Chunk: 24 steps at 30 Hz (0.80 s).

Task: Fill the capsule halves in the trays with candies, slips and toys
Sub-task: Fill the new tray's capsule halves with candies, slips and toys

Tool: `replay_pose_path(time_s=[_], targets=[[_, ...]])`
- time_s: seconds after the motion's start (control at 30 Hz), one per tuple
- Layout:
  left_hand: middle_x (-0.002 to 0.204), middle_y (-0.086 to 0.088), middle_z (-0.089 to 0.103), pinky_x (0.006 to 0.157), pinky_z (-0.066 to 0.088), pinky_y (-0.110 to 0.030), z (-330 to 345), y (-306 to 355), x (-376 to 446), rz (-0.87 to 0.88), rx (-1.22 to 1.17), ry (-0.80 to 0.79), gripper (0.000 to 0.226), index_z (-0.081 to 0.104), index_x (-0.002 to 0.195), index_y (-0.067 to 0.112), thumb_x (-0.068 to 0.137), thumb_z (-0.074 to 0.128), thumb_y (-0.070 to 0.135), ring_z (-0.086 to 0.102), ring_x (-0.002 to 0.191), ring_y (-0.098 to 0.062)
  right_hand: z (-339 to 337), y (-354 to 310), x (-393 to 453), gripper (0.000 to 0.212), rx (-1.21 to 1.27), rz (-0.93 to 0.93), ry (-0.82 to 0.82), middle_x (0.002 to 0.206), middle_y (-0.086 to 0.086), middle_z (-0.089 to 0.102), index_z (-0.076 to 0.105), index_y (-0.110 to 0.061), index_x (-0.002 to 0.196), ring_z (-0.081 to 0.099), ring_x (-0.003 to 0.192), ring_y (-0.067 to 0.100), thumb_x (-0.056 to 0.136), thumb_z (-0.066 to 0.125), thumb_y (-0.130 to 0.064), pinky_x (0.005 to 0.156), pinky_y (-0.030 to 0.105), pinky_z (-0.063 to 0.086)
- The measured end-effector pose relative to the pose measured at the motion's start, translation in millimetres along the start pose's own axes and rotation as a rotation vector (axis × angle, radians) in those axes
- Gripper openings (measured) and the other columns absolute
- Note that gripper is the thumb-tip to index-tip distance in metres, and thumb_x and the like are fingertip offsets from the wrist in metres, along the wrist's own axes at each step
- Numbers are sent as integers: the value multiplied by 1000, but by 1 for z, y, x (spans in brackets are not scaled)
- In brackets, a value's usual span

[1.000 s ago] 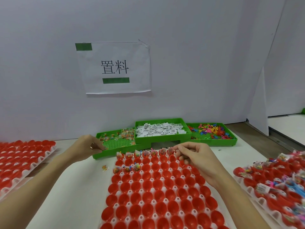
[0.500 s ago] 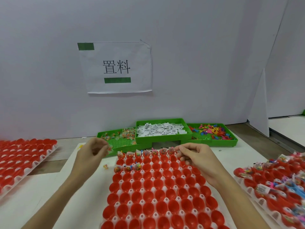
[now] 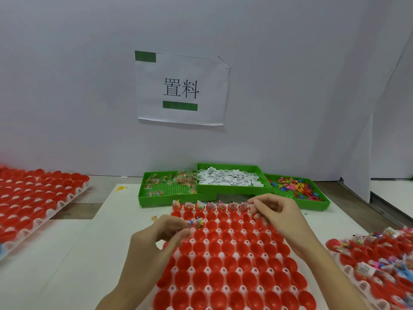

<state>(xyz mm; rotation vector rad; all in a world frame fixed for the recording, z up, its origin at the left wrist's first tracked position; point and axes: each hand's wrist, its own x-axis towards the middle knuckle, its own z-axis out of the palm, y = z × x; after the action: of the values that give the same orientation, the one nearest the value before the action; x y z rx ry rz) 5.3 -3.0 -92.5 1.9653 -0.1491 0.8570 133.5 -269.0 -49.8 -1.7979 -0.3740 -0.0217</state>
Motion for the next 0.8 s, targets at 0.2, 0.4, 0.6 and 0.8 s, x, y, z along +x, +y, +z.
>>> replay_pose_path(time_s=[0.2, 0.4, 0.6, 0.8], targets=[[88, 22, 73, 66, 55, -14, 4, 6, -4, 174, 55, 7, 14, 80, 95, 23, 81, 81, 21, 69, 72, -2, 17, 1, 44, 22, -288, -127, 85, 87, -7, 77, 78, -21, 100, 73, 82, 7, 98, 62, -7, 76, 24, 60], [92, 18, 73, 71, 53, -10, 6, 7, -6, 267, 88, -11, 16, 79, 100, 17, 84, 79, 16, 66, 77, 6, 34, 1, 116, 16, -563, -89, 39, 103, -1, 77, 80, -16, 103, 67, 91, 12, 98, 65, -12, 91, 31, 54], [90, 13, 72, 74, 53, -9, 5, 1, -4, 320, 120, -12, 14, 79, 100, 14, 86, 79, 15, 61, 80, 11, 56, -1, 161, 26, -797, 17, -201, 115, 7, 73, 78, -9, 102, 64, 91, 12, 87, 79, -30, 79, 24, 52], [95, 16, 72, 77, 53, -10, 0, 3, -2, 302, 129, -27, 12, 77, 103, 17, 91, 78, 19, 63, 84, 9, 61, -3, 182, 24, -910, 153, -331, 122, 10, 71, 77, -3, 101, 64, 108, 21, 90, 77, -25, 92, 32, 51]])
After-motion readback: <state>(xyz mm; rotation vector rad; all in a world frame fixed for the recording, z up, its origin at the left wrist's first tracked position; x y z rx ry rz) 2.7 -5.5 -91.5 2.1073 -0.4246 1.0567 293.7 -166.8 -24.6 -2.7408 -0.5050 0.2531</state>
